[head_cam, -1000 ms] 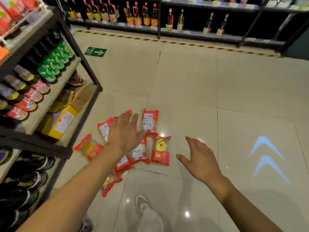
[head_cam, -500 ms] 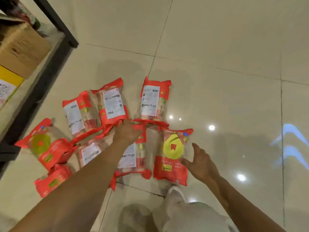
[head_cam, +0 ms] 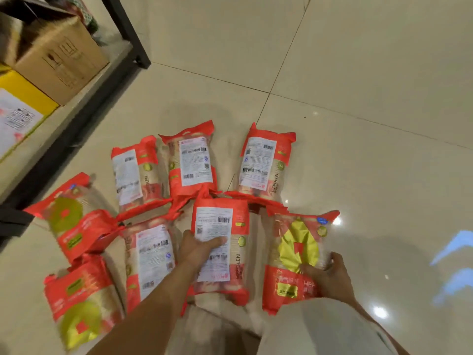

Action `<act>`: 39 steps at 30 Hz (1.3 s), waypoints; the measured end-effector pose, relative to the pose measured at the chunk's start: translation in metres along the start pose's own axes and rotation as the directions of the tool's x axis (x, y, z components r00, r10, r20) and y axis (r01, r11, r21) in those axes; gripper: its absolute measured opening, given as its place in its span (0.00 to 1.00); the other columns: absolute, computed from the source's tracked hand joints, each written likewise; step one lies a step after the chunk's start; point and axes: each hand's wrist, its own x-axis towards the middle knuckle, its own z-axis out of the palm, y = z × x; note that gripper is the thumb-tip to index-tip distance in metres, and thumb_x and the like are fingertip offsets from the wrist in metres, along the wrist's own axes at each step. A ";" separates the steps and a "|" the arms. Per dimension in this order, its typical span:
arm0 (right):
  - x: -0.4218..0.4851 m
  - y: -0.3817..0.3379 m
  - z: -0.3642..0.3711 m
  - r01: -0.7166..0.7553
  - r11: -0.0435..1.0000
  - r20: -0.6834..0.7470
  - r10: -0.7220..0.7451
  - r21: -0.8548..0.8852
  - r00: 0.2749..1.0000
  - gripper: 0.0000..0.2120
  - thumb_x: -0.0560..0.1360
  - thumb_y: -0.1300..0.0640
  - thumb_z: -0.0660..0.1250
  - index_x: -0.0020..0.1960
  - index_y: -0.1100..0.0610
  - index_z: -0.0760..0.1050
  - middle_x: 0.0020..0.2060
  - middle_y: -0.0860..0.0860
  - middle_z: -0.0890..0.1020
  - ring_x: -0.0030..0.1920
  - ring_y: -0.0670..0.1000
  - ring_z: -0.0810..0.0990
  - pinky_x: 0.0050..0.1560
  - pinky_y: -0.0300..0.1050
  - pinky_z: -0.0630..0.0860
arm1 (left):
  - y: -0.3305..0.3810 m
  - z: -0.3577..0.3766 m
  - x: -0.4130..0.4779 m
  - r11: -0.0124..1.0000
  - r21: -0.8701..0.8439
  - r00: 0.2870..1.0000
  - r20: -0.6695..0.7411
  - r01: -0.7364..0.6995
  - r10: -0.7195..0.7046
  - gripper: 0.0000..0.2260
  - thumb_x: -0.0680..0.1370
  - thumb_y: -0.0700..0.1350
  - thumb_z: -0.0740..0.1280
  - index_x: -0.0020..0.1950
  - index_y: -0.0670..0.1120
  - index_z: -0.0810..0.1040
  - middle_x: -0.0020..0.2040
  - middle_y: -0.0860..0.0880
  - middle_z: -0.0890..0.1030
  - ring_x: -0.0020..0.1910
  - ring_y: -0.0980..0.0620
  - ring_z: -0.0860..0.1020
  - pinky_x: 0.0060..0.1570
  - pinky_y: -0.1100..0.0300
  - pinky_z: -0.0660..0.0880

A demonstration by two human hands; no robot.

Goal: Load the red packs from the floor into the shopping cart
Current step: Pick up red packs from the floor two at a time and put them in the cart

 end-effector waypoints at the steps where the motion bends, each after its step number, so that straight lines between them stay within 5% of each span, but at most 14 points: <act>1: -0.019 -0.014 -0.016 0.025 1.000 -0.022 -0.025 -0.012 0.999 0.38 0.59 0.47 0.80 0.63 0.53 0.67 0.51 0.54 0.80 0.41 0.49 0.80 0.37 0.43 0.73 | 0.013 -0.008 -0.019 0.998 -0.048 0.999 -0.012 -0.039 0.039 0.33 0.55 0.54 0.86 0.56 0.53 0.77 0.52 0.48 0.87 0.49 0.48 0.87 0.48 0.49 0.84; 5: -0.120 -0.101 -0.091 0.183 0.983 -0.091 -0.181 0.007 0.979 0.37 0.58 0.46 0.80 0.62 0.47 0.69 0.51 0.50 0.82 0.49 0.56 0.83 0.52 0.60 0.81 | 0.111 -0.061 -0.135 0.966 -0.187 0.984 -0.023 -0.179 0.178 0.29 0.60 0.46 0.85 0.59 0.52 0.81 0.53 0.50 0.88 0.52 0.48 0.86 0.56 0.43 0.81; 9: -0.275 -0.239 -0.153 0.387 0.919 -0.069 -0.383 0.075 0.921 0.29 0.67 0.58 0.80 0.62 0.50 0.69 0.50 0.46 0.80 0.51 0.54 0.82 0.51 0.54 0.79 | 0.229 -0.157 -0.293 0.921 -0.259 0.956 -0.075 -0.292 0.282 0.28 0.67 0.40 0.82 0.64 0.45 0.78 0.55 0.49 0.87 0.53 0.50 0.86 0.58 0.46 0.81; 17: -0.586 -0.426 -0.223 0.673 0.722 0.228 -0.690 0.161 0.687 0.33 0.65 0.59 0.81 0.66 0.49 0.70 0.56 0.49 0.81 0.53 0.50 0.83 0.50 0.53 0.81 | 0.363 -0.378 -0.611 0.846 -0.191 0.840 -0.349 -0.498 0.415 0.28 0.66 0.41 0.83 0.63 0.43 0.76 0.55 0.49 0.86 0.52 0.55 0.85 0.49 0.63 0.81; 21: -0.688 -0.452 -0.210 0.747 0.630 0.388 -0.756 0.213 0.527 0.39 0.56 0.45 0.81 0.64 0.46 0.71 0.55 0.46 0.83 0.54 0.50 0.83 0.55 0.56 0.80 | 0.342 -0.446 -0.739 0.825 -0.198 0.771 -0.518 -0.529 0.370 0.27 0.67 0.40 0.81 0.64 0.44 0.78 0.57 0.47 0.86 0.56 0.47 0.85 0.55 0.48 0.82; 24: -0.741 -0.447 -0.181 0.794 0.553 0.534 -0.764 0.253 0.362 0.44 0.49 0.40 0.78 0.63 0.49 0.71 0.54 0.47 0.83 0.51 0.41 0.83 0.52 0.40 0.79 | 0.304 -0.470 -0.822 0.818 -0.207 0.678 -0.683 -0.537 0.272 0.20 0.69 0.34 0.79 0.59 0.45 0.82 0.52 0.49 0.88 0.51 0.49 0.87 0.52 0.52 0.84; 27: -0.786 -0.431 -0.144 0.802 0.535 0.677 -0.696 0.267 0.240 0.44 0.49 0.48 0.82 0.63 0.54 0.72 0.53 0.53 0.83 0.42 0.35 0.82 0.44 0.29 0.77 | 0.251 -0.482 -0.897 0.816 -0.245 0.571 -0.811 -0.523 0.123 0.17 0.69 0.34 0.79 0.53 0.49 0.83 0.45 0.55 0.89 0.46 0.55 0.87 0.47 0.60 0.83; 29: -0.815 -0.412 -0.116 0.805 0.533 0.770 -0.619 0.262 0.159 0.46 0.49 0.49 0.87 0.64 0.52 0.73 0.54 0.54 0.84 0.45 0.41 0.83 0.49 0.37 0.80 | 0.211 -0.489 -0.941 0.800 -0.287 0.494 -0.869 -0.526 0.013 0.17 0.68 0.34 0.79 0.51 0.50 0.83 0.43 0.57 0.88 0.45 0.56 0.87 0.44 0.63 0.82; 31: -0.848 -0.388 -0.090 0.808 0.522 0.825 -0.559 0.274 0.081 0.53 0.46 0.37 0.85 0.67 0.49 0.71 0.57 0.52 0.83 0.54 0.49 0.84 0.56 0.49 0.80 | 0.168 -0.491 -0.982 0.781 -0.337 0.431 -0.897 -0.527 -0.097 0.19 0.67 0.36 0.81 0.53 0.50 0.82 0.45 0.56 0.88 0.45 0.56 0.87 0.45 0.60 0.82; 35: -0.934 -0.334 -0.056 0.833 0.472 0.869 -0.495 0.289 -0.021 0.39 0.58 0.57 0.85 0.65 0.50 0.72 0.55 0.52 0.83 0.56 0.55 0.82 0.55 0.50 0.77 | 0.089 -0.487 -1.048 0.712 -0.400 0.329 -0.912 -0.577 -0.245 0.21 0.62 0.40 0.81 0.53 0.48 0.83 0.48 0.48 0.89 0.46 0.48 0.87 0.47 0.52 0.84; 39: -1.000 -0.275 -0.022 0.845 0.456 0.907 -0.414 0.280 -0.077 0.49 0.49 0.45 0.85 0.67 0.51 0.70 0.55 0.52 0.82 0.55 0.54 0.81 0.58 0.55 0.76 | 0.006 -0.503 -1.092 0.667 -0.428 0.287 -0.904 -0.609 -0.318 0.23 0.62 0.42 0.79 0.56 0.46 0.82 0.49 0.46 0.88 0.48 0.44 0.87 0.47 0.47 0.84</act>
